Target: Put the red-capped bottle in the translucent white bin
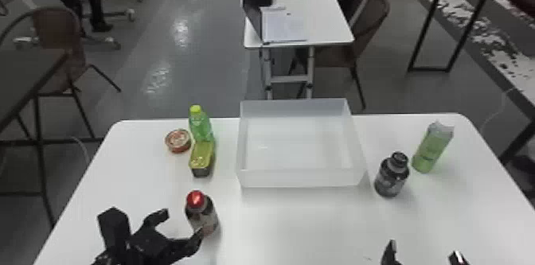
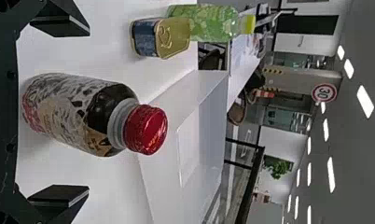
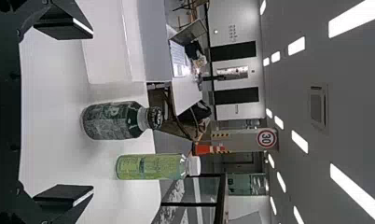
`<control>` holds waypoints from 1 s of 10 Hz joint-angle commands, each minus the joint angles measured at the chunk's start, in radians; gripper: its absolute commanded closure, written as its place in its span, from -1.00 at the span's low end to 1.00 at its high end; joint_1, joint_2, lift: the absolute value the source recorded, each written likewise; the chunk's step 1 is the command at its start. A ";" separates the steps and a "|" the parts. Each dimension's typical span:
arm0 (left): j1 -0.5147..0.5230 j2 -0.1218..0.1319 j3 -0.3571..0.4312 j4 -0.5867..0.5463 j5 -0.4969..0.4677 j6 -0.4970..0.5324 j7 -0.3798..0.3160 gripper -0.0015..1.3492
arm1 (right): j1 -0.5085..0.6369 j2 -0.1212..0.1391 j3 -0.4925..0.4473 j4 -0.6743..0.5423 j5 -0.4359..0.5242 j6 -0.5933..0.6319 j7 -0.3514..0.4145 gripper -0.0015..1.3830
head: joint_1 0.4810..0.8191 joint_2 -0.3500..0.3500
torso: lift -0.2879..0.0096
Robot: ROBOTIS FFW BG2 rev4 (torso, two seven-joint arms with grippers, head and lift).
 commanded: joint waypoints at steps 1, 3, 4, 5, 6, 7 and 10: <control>-0.067 0.009 -0.010 0.061 -0.046 0.014 -0.028 -0.83 | -0.007 0.001 0.002 0.003 -0.001 0.000 0.001 -0.82 | 0.27 0.19 | 0.83; -0.114 0.020 -0.020 0.122 -0.066 0.052 -0.044 -0.82 | -0.010 0.001 0.002 0.008 -0.003 0.000 0.006 -0.82 | 0.27 0.15 | 0.83; -0.133 0.029 -0.031 0.148 -0.068 0.044 -0.057 -0.74 | -0.012 0.001 0.002 0.009 -0.003 0.000 0.007 -0.82 | 0.27 0.14 | 0.83; -0.145 0.039 -0.040 0.162 -0.082 0.037 -0.059 -0.54 | -0.013 0.001 0.002 0.009 -0.003 0.000 0.007 -0.82 | 0.27 0.13 | 0.83; -0.160 0.045 -0.042 0.194 -0.072 0.017 -0.062 -0.24 | -0.013 0.001 0.002 0.011 -0.004 0.000 0.009 -0.82 | 0.27 0.12 | 0.83; -0.169 0.045 -0.037 0.202 -0.089 0.009 -0.065 0.03 | -0.015 0.001 0.002 0.011 -0.004 0.000 0.009 -0.82 | 0.27 0.13 | 0.83; -0.177 0.046 -0.034 0.208 -0.069 -0.008 -0.067 0.08 | -0.016 0.001 0.002 0.014 -0.007 0.000 0.012 -0.82 | 0.27 0.15 | 0.83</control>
